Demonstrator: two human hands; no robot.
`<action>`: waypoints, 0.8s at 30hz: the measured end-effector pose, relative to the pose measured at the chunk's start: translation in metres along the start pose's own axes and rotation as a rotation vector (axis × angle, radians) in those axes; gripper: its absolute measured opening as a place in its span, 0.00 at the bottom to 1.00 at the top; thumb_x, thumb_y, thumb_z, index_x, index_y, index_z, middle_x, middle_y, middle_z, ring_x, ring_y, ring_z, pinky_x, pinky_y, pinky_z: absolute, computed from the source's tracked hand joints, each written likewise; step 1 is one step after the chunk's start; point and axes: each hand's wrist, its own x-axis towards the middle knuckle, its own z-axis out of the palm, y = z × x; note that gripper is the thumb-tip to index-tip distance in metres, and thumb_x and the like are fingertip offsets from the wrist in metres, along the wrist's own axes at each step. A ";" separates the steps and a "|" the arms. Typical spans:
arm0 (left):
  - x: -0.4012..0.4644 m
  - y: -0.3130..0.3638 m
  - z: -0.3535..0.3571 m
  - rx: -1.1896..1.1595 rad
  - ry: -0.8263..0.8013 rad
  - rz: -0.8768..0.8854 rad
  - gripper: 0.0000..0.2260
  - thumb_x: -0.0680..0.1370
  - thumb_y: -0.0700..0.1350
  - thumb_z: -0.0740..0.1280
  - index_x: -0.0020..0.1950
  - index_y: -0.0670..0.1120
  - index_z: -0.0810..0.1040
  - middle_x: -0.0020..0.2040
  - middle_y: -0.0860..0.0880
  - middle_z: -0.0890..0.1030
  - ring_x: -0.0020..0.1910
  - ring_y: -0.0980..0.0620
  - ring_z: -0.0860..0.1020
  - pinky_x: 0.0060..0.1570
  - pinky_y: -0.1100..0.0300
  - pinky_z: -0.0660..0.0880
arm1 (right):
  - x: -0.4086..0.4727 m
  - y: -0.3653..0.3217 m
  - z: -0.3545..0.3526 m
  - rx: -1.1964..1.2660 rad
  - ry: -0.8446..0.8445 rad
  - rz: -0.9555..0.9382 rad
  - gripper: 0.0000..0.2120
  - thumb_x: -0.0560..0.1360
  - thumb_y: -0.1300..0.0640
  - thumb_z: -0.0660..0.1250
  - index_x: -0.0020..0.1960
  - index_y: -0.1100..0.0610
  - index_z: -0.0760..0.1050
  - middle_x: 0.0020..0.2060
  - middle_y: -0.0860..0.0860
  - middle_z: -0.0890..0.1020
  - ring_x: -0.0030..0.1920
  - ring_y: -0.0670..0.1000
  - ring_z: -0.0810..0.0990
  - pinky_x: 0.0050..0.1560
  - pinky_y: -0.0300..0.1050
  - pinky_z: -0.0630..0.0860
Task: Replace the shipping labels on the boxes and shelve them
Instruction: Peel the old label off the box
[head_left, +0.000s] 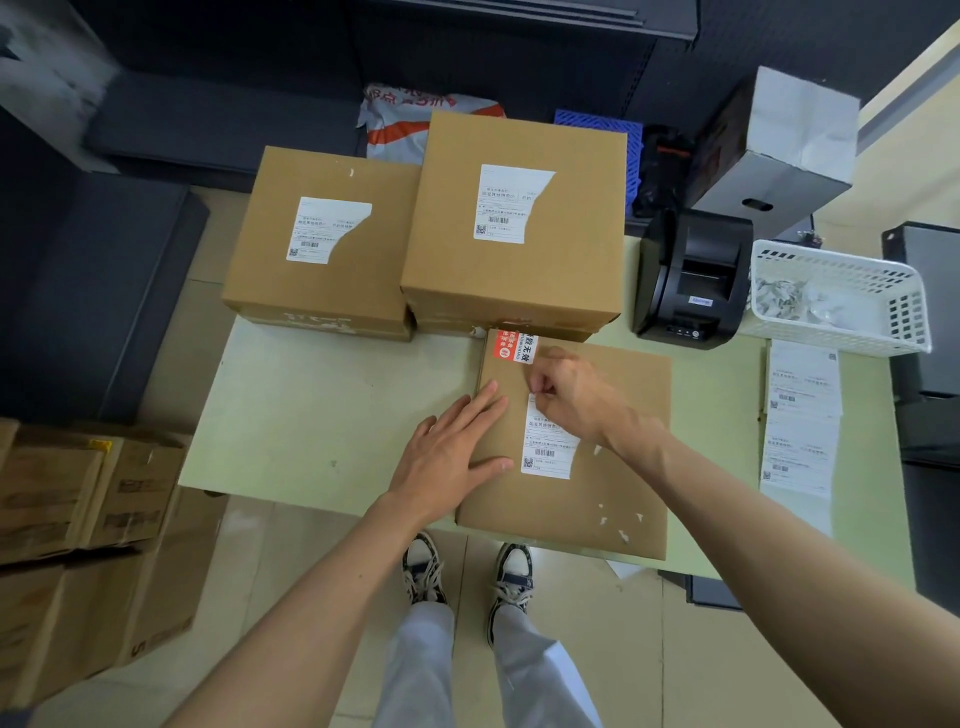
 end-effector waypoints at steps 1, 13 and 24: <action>0.000 0.000 0.000 0.003 -0.004 -0.003 0.35 0.80 0.65 0.61 0.82 0.59 0.50 0.80 0.67 0.40 0.81 0.55 0.51 0.76 0.43 0.58 | 0.000 0.001 -0.001 0.005 -0.011 -0.009 0.05 0.70 0.63 0.66 0.42 0.55 0.72 0.45 0.48 0.73 0.41 0.54 0.77 0.44 0.50 0.74; 0.000 0.000 0.001 -0.025 0.001 -0.004 0.35 0.79 0.64 0.62 0.82 0.60 0.50 0.80 0.68 0.40 0.80 0.56 0.52 0.76 0.43 0.59 | 0.004 0.007 0.015 -0.259 -0.002 -0.107 0.10 0.76 0.67 0.61 0.57 0.66 0.71 0.57 0.61 0.73 0.55 0.62 0.76 0.56 0.53 0.74; 0.000 -0.001 0.002 -0.035 0.026 0.020 0.35 0.79 0.64 0.62 0.82 0.59 0.51 0.80 0.68 0.40 0.80 0.57 0.55 0.74 0.44 0.62 | -0.009 0.009 0.003 -0.119 0.030 -0.172 0.04 0.76 0.61 0.64 0.49 0.58 0.70 0.50 0.54 0.72 0.47 0.55 0.74 0.47 0.48 0.70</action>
